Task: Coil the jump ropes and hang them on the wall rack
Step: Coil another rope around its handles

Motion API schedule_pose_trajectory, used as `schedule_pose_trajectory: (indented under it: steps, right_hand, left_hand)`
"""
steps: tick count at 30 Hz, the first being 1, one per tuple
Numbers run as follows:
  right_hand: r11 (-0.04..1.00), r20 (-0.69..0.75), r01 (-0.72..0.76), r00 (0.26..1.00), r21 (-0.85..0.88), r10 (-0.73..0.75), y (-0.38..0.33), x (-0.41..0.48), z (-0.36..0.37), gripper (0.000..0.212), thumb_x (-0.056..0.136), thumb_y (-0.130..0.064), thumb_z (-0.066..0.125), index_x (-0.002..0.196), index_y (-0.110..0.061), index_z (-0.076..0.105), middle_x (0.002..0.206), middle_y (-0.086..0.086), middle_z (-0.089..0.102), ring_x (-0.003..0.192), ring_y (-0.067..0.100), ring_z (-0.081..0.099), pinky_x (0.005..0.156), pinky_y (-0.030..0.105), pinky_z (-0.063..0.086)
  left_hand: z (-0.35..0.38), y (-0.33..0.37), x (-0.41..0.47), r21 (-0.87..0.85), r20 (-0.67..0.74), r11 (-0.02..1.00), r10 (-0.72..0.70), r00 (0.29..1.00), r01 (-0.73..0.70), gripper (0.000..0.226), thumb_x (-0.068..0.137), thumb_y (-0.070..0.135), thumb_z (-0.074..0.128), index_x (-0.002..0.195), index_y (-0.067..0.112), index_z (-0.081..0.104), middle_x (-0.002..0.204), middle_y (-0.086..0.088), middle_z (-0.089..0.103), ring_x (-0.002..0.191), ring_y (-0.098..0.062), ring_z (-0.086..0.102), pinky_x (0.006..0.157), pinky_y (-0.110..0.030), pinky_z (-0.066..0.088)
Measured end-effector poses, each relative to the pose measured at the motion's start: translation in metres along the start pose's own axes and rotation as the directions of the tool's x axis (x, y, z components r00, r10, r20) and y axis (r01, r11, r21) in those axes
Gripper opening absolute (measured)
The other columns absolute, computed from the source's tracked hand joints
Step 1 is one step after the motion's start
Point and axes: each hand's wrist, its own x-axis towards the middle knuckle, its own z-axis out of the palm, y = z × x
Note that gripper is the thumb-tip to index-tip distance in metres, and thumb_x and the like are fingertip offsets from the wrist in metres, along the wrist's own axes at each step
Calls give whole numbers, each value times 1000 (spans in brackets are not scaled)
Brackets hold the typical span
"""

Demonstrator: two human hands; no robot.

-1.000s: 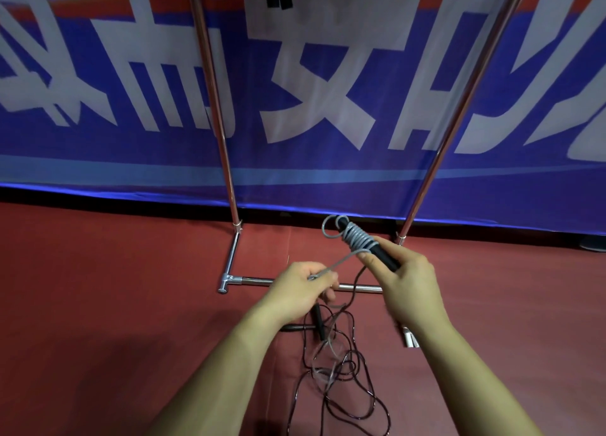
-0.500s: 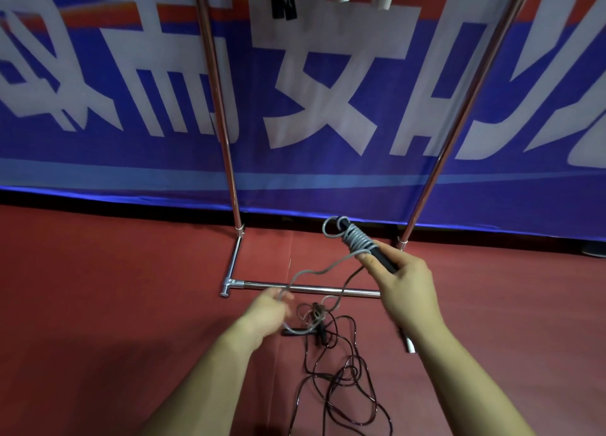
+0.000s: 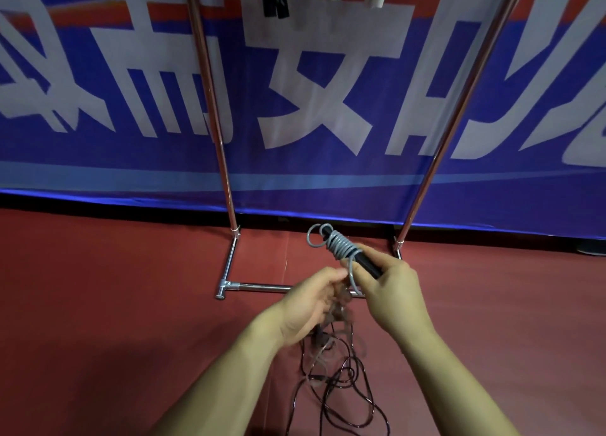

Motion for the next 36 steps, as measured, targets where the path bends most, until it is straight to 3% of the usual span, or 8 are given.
schedule_pose_trajectory:
  steps: [7,9,12,19,23,27,31,36]
  right_hand:
    - [943,-45,26,998,-331,-44,-2,-5,4,47,94,-45,59,140,-48,50,97,-6,63,94,23,64,65,34,45]
    - [888,-7,47,998,-458,-57,-5,-9,5,50,97,-47,52,146,-48,41,100,-5,57,93,24,64,65,36,43]
    - [833,43,44,999,-551,-25,-9,-10,7,54,99,-52,44,151,-48,31,106,-4,54,95,24,65,68,36,45]
    - [859,366,193,931,-475,-7,-10,-12,2,64,104,-48,33,159,-35,2,122,-5,41,101,30,61,77,41,47]
    - [870,381,179,924,-460,11,-9,-13,8,65,106,-39,32,159,-30,-3,126,-1,40,98,33,60,73,42,46]
    - [794,333,165,941,-585,50,-7,-14,16,67,104,-28,35,159,-23,-3,126,2,40,98,31,61,65,34,34]
    - [724,288,166,956,-670,48,6,-13,18,72,99,-15,37,160,-20,0,123,4,41,97,31,61,64,36,34]
    - [698,353,271,935,-663,-28,9,-19,22,43,101,-39,39,144,-41,40,106,-4,54,93,25,65,61,34,36]
  left_hand:
    - [7,12,-5,230,-237,961,-96,967,152,56,86,76,45,85,21,51,53,8,27,42,-7,17,43,-21,13]
    - [9,13,-5,384,-254,915,-25,967,125,65,86,80,44,83,17,59,51,10,30,42,-9,22,45,-26,18]
    - [8,15,-7,763,-273,641,197,942,88,63,88,73,50,76,12,59,49,11,43,49,-9,38,53,-32,30]
    - [-11,19,-17,895,-151,446,286,946,8,45,104,47,41,65,24,45,57,3,47,72,-29,54,61,-36,33]
    - [-14,23,-19,941,-160,336,320,934,46,45,102,50,43,65,24,45,59,5,52,70,-24,50,63,-35,34]
    - [-13,22,-19,888,-201,442,121,972,129,39,97,46,52,70,19,56,59,6,68,55,-7,59,62,-29,47]
    - [-15,29,-18,850,-245,507,142,959,142,33,85,34,64,59,18,53,49,7,43,47,-14,37,49,-27,29]
    - [-16,27,-15,543,-240,838,92,966,56,26,88,31,62,67,17,58,50,8,47,44,-12,41,54,-29,32]
